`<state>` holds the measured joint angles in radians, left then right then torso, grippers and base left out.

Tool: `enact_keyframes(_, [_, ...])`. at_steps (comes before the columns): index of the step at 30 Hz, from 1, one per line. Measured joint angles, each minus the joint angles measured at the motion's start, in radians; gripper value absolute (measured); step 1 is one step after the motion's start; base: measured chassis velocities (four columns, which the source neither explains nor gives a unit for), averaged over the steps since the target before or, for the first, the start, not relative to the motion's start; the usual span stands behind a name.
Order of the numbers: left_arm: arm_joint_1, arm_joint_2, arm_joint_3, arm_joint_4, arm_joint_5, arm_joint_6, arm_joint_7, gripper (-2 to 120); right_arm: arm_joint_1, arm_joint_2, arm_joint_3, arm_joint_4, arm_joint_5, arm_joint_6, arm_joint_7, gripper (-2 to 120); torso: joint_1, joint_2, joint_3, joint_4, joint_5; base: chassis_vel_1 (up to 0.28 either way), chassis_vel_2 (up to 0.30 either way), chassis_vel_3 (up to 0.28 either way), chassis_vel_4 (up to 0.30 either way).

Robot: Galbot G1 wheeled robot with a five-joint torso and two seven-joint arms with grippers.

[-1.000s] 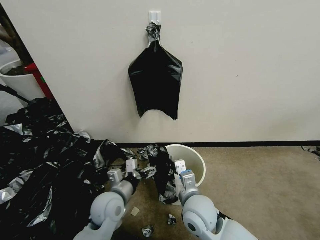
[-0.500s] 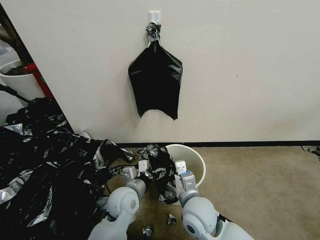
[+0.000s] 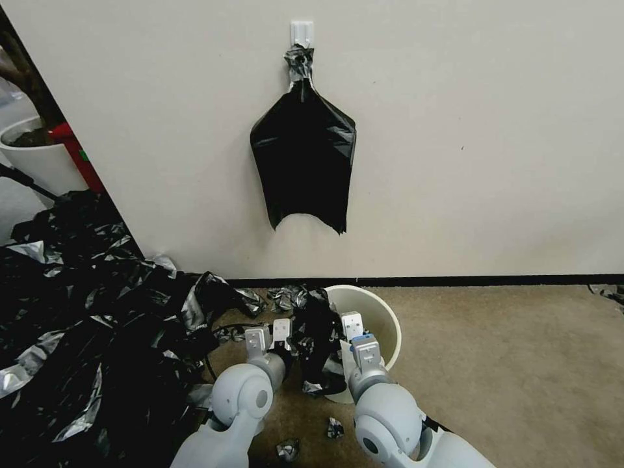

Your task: Place a trash bag onto the trash bin.

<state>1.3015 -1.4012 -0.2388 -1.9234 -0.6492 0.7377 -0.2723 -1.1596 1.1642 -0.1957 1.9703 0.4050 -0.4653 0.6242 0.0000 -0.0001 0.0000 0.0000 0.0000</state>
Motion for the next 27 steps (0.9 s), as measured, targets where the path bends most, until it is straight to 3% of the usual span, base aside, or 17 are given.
enact_keyframes(3, [0.004, 0.011, -0.005, -0.002, -0.004, 0.001, 0.002, 15, 0.0, -0.008, 0.009, -0.008, -0.017, 0.021, -0.018, 0, 0.0, 0.0, 0.0, 0.0001, 0.0, 0.0, 0.0, 0.0, 0.0])
enact_keyframes(4, [0.009, 0.02, -0.008, -0.004, 0.005, 0.001, 0.018, 7, -0.001, -0.019, 0.019, -0.016, -0.033, 0.039, -0.033, 0, 0.0, 0.0, 0.0, 0.0, 0.0, 0.0, 0.0, 0.0, 0.0])
enact_keyframes(8, [0.018, 0.033, -0.012, -0.008, 0.032, 0.001, 0.049, 6, -0.003, -0.039, 0.035, -0.023, -0.059, 0.068, -0.063, 0, 0.0, 0.0, 0.0, 0.0, -0.0001, 0.0, 0.0, 0.0, 0.0])
enact_keyframes(10, [0.033, 0.06, -0.017, -0.025, 0.085, -0.001, 0.106, 6, -0.007, -0.069, 0.064, -0.026, -0.08, 0.11, -0.108, 0, 0.0, 0.0, 0.0, 0.0, 0.0, 0.0, 0.0, 0.0, 0.0])
enact_keyframes(14, [0.048, 0.087, -0.028, -0.043, 0.125, -0.016, 0.159, 6, -0.009, -0.095, 0.097, -0.025, -0.075, 0.127, -0.127, 0, 0.0, 0.0, 0.0, 0.0, -0.0001, 0.0, 0.0, 0.0, 0.0])
enact_keyframes(18, [0.065, 0.119, -0.075, -0.074, 0.142, -0.091, 0.218, 6, -0.019, -0.139, 0.184, -0.006, 0.066, 0.119, -0.13, 0, 0.0, 0.0, 0.0, 0.0001, 0.0001, 0.0, 0.0, 0.0, 0.0])
enact_keyframes(20, [0.065, 0.119, -0.08, -0.073, 0.142, -0.111, 0.221, 6, -0.023, -0.144, 0.192, 0.001, 0.093, 0.113, -0.128, 0, 0.0, 0.0, 0.0, 0.0, 0.0001, 0.0, 0.0, 0.0, 0.0])
enact_keyframes(22, [0.062, 0.114, -0.101, -0.071, 0.13, -0.185, 0.227, 6, -0.043, -0.163, 0.214, 0.037, 0.215, 0.075, -0.108, 0, 0.0, 0.0, 0.0, 0.0, 0.0001, 0.0, 0.0, 0.0, 0.0])
enact_keyframes(27, [0.051, 0.091, -0.129, -0.066, 0.079, -0.277, 0.226, 6, -0.08, -0.181, 0.229, 0.102, 0.38, 0.029, -0.066, 0, 0.0, 0.0, 0.0, 0.0, 0.0, 0.0, 0.0, 0.0, 0.0])
